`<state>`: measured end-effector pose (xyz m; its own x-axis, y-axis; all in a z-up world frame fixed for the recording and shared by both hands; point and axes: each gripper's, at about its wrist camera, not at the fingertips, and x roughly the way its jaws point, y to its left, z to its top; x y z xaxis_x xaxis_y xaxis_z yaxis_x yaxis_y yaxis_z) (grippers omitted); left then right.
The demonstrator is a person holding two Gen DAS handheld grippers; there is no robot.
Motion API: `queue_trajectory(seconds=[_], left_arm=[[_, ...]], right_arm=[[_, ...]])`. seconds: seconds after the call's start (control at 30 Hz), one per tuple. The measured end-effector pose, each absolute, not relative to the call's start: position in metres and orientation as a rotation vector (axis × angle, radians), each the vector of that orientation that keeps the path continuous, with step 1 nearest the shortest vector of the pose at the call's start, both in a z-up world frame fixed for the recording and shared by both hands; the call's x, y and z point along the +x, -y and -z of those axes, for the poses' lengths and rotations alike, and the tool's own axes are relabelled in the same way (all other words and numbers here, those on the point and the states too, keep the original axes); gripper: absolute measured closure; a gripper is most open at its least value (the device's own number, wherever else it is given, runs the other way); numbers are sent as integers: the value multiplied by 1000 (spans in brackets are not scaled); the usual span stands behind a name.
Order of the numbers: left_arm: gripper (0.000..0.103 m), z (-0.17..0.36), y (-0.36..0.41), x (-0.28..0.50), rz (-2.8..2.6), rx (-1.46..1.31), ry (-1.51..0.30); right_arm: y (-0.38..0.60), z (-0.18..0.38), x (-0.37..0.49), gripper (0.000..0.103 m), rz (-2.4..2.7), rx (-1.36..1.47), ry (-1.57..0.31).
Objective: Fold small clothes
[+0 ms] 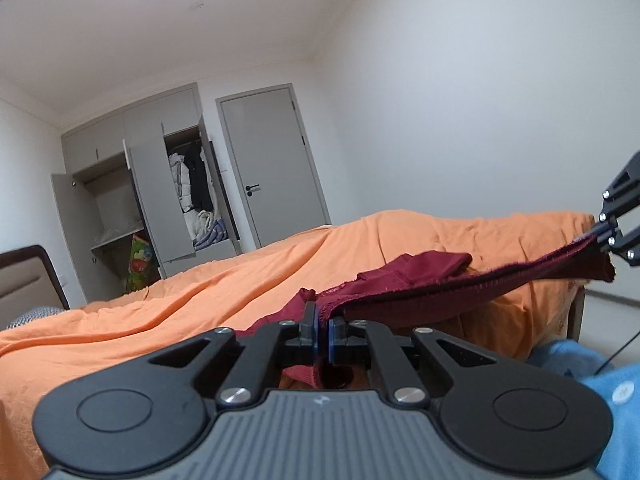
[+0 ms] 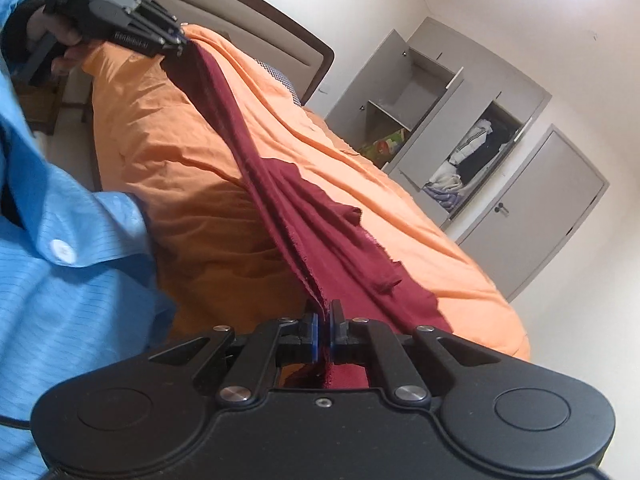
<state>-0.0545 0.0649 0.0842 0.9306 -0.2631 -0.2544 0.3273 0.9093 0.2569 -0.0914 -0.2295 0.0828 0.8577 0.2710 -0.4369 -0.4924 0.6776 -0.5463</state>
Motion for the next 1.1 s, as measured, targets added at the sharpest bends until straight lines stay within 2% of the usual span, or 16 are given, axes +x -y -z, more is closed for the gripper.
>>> queue_trajectory(seconds=[0.27,0.63,0.83,1.1], left_arm=[[99,-122,-55,16,300,280,-291],[99,-178,-41,183,264,282,-480],[98,-166,-40,258,222,293,-552],[98,-110,-36,343,180,274,-670]], right_arm=[[226,-111,-31,99,-364,-847,-269],[228,-141,134,98,-270,-890,-283],[225,-123,225,96,-249,-889,-343],[216,-66,322,96,-273,-889,-471]])
